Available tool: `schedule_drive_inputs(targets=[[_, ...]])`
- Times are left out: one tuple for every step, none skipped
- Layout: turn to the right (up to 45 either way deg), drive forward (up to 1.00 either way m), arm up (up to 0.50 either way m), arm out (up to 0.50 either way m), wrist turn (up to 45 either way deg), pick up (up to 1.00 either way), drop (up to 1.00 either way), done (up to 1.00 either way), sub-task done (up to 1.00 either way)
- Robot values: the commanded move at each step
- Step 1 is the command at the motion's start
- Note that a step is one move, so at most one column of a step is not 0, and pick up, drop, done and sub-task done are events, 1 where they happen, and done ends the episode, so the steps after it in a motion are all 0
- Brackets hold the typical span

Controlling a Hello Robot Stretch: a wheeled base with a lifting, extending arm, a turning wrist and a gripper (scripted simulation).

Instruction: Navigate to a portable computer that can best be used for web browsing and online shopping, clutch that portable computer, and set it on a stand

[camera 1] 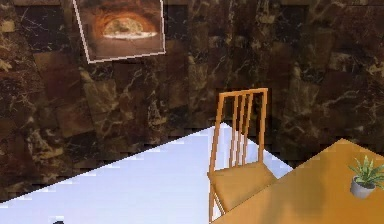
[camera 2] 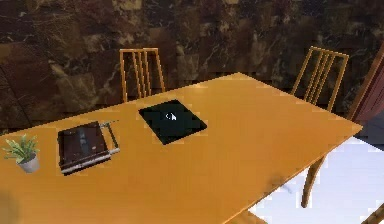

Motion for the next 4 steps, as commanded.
schedule_drive_inputs(targets=[[0.0, 0.00, 0.38, 0.00, 0.0, 0.00, 0.00, 0.00, 0.00], [0.0, 0.00, 0.00, 0.50, 0.0, 0.00, 0.00, 0.00, 0.00], [0.0, 0.00, 0.00, 0.00, 45.0, 0.00, 0.00, 0.00, 0.00], [0.0, 0.00, 0.00, 0.00, 45.0, 0.00, 0.00, 0.00, 0.00]])
